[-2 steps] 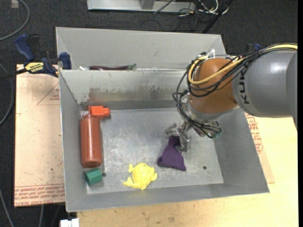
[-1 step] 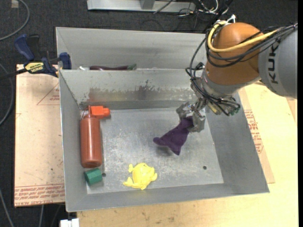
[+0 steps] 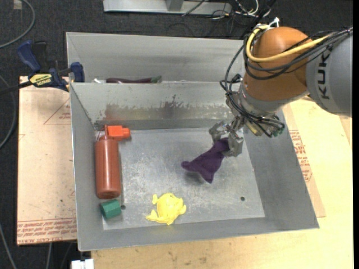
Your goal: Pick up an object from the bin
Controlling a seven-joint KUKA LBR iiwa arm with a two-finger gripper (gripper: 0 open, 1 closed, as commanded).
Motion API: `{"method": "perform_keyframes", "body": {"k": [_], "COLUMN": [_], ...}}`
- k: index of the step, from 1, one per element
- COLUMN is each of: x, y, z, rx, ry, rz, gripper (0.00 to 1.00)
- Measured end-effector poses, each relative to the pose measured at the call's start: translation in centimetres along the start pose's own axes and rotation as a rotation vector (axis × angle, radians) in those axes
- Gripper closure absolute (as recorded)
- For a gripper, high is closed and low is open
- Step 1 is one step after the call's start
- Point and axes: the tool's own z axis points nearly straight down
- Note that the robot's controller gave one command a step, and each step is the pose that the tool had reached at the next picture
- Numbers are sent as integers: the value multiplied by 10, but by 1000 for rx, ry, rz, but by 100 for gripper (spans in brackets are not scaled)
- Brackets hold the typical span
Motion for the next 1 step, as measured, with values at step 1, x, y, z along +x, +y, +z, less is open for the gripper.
{"method": "perform_keyframes", "body": {"k": [1], "x": [8], "y": [2], "z": [-102], "rx": [1], "ry": [-4], "rz": [-80], "gripper": [100]}}
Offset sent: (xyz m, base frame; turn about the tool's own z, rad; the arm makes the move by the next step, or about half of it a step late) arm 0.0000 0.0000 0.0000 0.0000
